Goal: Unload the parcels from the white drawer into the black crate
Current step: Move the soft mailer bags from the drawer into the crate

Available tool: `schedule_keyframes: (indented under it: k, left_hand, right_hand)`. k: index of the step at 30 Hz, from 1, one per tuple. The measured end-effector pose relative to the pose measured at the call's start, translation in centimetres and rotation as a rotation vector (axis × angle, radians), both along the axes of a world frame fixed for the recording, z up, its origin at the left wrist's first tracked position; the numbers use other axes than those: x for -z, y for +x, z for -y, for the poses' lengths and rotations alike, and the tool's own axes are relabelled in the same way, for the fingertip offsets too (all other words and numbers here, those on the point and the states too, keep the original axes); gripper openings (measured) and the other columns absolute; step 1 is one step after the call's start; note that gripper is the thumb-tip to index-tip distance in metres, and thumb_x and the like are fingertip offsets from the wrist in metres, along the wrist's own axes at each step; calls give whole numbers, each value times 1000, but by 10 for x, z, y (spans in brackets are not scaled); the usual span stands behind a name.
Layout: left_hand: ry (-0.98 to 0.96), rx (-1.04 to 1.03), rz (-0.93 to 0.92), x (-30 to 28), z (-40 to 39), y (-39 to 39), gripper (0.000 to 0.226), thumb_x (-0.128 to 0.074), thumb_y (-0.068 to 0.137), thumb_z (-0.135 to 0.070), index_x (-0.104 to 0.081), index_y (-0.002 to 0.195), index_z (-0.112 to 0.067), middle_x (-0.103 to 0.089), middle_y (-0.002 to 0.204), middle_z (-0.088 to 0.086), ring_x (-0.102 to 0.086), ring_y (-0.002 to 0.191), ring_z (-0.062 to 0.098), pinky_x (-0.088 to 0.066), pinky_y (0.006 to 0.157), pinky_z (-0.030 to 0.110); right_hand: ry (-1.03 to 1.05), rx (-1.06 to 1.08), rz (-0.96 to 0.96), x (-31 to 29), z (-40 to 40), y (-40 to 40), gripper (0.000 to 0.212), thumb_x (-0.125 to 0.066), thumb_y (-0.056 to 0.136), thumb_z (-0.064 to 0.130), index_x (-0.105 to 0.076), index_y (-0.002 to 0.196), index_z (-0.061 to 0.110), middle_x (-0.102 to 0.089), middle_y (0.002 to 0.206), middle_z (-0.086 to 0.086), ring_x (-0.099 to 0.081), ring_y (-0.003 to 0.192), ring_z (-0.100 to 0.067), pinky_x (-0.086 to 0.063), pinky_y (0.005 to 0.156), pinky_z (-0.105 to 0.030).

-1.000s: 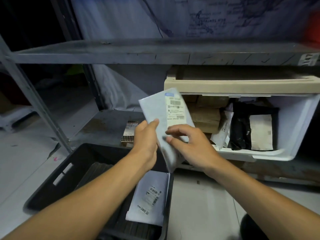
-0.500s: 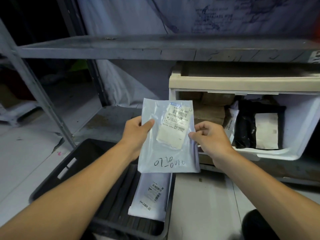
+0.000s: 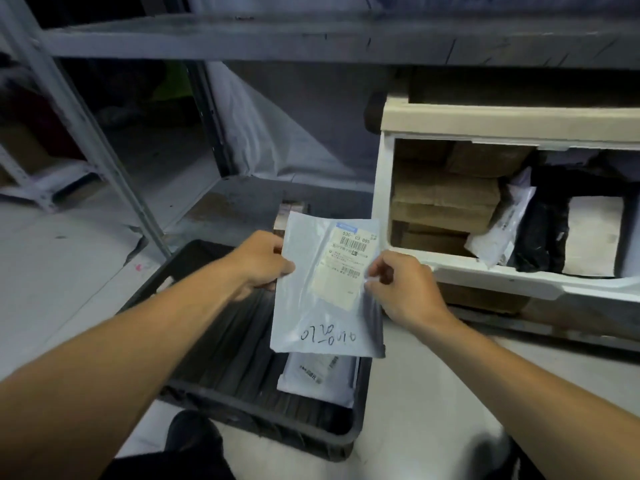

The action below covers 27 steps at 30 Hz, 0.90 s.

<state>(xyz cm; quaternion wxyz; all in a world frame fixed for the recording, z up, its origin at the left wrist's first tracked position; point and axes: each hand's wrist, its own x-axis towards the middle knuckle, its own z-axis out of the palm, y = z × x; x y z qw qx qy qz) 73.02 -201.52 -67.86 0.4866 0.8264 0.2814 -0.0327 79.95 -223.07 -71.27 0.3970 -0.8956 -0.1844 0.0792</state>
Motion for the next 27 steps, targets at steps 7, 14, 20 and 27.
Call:
schedule_keyframes:
  k: [7, 14, 20, 27]
  left_hand:
    - [177, -200, -5, 83, -32, 1, 21, -82, 81, -8, -64, 84, -18, -68, 89, 0, -65, 86, 17, -51, 72, 28]
    - [152, -110, -98, 166, -57, 15, 20, -71, 90, 1, -78, 101, -14, -73, 105, 5, -68, 104, 22, -54, 96, 30]
    - [80, 5, -192, 233, -65, 44, 51, -55, 89, 12, -67, 132, -14, -66, 133, 9, -64, 118, 23, -55, 100, 36]
    - [50, 135, -242, 284, -65, 71, 57, -48, 93, 12, -56, 144, -14, -58, 143, 10, -63, 121, 33, -53, 89, 31]
  right_hand:
    - [-221, -89, -94, 75, -44, -3, 12, -71, 92, 11, -77, 100, 15, -73, 103, 1, -67, 95, -17, -52, 80, -25]
    - [-362, -68, -284, 149, -84, 9, 20, -60, 94, 11, -78, 101, 7, -74, 111, -11, -68, 101, -29, -47, 73, -26]
    - [-400, 43, -470, 205, -105, 26, 23, -59, 89, 14, -70, 104, 1, -64, 115, -18, -65, 100, -35, -43, 71, -28]
    - [-505, 61, -552, 241, -110, 44, 42, -58, 100, 30, -60, 128, -1, -41, 138, -15, -59, 102, -30, -42, 79, -26]
